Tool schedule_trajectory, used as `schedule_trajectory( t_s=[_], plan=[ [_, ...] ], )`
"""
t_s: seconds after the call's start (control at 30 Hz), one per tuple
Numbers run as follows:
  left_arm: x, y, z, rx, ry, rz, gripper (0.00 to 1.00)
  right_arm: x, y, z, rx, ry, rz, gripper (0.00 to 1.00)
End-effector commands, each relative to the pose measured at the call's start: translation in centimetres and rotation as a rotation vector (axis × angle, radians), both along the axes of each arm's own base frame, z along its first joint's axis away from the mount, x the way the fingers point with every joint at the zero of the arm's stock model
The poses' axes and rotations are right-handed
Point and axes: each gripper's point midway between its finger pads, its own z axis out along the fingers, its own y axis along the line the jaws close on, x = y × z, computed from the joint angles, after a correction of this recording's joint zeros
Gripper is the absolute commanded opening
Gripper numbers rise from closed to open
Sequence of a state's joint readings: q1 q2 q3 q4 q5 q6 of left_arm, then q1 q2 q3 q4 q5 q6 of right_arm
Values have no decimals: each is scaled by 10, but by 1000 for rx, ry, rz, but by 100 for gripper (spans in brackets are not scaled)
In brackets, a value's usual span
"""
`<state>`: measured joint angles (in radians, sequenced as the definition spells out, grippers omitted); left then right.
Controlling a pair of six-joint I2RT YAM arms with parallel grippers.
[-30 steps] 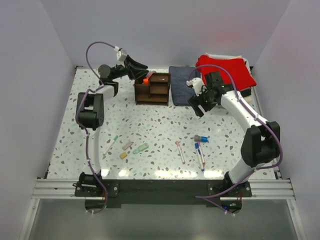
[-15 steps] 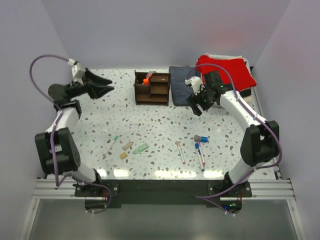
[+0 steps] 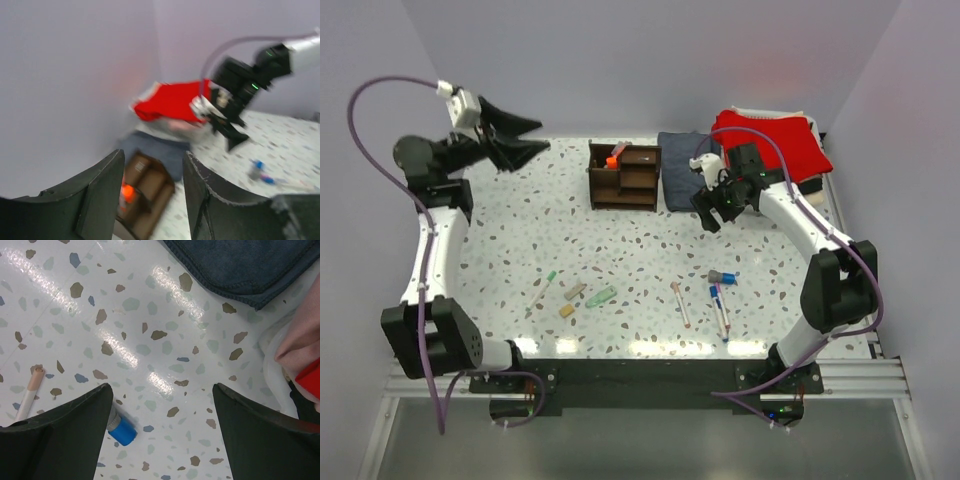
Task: Sort the stationery into containers
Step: Pick up the pen from the center of the board.
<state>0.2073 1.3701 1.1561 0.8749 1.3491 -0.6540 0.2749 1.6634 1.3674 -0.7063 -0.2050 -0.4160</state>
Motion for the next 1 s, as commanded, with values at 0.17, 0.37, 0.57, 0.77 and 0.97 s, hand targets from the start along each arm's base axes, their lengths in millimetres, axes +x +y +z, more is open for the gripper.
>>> schedule_trajectory(
  t_s=[0.17, 0.37, 0.57, 0.77, 0.97],
  plan=[
    [82, 57, -100, 374, 534, 689, 55, -4, -9, 27, -79, -143, -30, 84],
    [-16, 83, -228, 599, 807, 790, 54, -26, -28, 31, -143, -177, -133, 85],
    [-61, 90, -281, 756, 860, 737, 51, -42, -28, 24, -102, -149, -170, 86],
    [-70, 84, -309, 863, 941, 624, 47, -38, -28, 28, -108, -161, -163, 86],
    [-91, 79, -340, 1009, 966, 497, 46, -37, -30, 26, -127, -165, -146, 86]
  ],
)
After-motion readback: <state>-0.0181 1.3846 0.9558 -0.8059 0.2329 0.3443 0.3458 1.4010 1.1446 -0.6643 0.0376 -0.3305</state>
